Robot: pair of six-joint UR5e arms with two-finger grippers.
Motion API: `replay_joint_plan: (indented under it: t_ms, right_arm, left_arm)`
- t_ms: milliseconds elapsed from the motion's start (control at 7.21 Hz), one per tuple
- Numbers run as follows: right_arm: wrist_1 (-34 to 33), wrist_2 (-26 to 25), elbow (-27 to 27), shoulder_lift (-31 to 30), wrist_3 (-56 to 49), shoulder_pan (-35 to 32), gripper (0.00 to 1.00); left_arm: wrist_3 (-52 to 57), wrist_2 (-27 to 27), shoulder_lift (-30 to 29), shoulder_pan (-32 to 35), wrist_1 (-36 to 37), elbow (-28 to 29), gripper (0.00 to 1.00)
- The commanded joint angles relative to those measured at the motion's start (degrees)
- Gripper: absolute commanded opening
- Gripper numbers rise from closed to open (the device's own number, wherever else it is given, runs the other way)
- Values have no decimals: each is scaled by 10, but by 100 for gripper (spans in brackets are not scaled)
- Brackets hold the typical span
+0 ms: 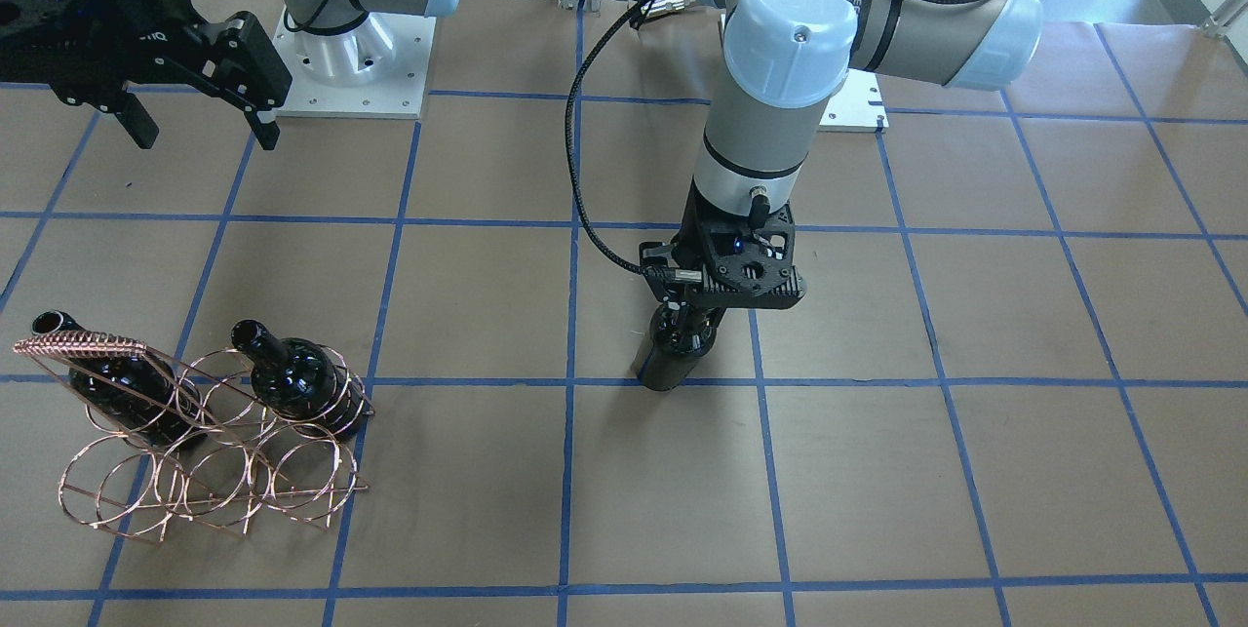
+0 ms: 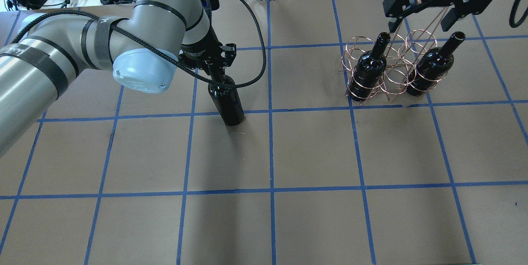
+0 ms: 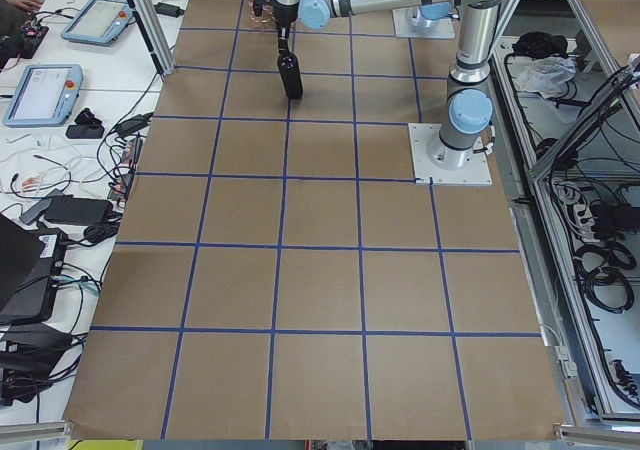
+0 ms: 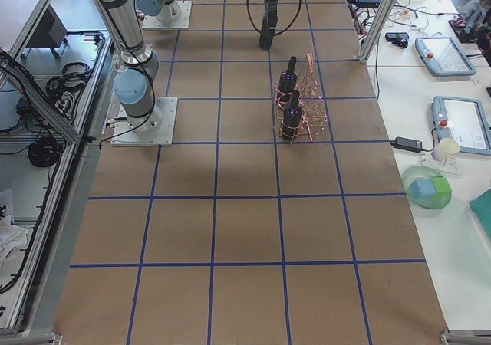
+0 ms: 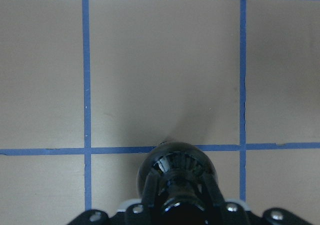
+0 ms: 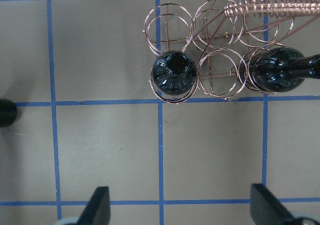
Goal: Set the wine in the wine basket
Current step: 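Lower the bottle upright onto the table with the left gripper, then open the left gripper and withdraw it while the right arm moves toward the bottle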
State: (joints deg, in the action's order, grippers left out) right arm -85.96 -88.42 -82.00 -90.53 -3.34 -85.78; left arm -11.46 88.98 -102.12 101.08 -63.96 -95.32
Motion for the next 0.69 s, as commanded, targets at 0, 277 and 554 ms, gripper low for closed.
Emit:
replay_joint_plan:
  t_ms: [0,277,554]
  right_arm:
    - [0,0,0,0,0,0,100]
    - [0,0,0,0,0,0,100]
    - [0,0,0,0,-1,0,100]
  left_arm:
    - [-5,0,3,0,-7,1,100]
    - [-8,-3,8,-3,-48,10,100]
    - [-3,-10,15,-12,-76,40,100]
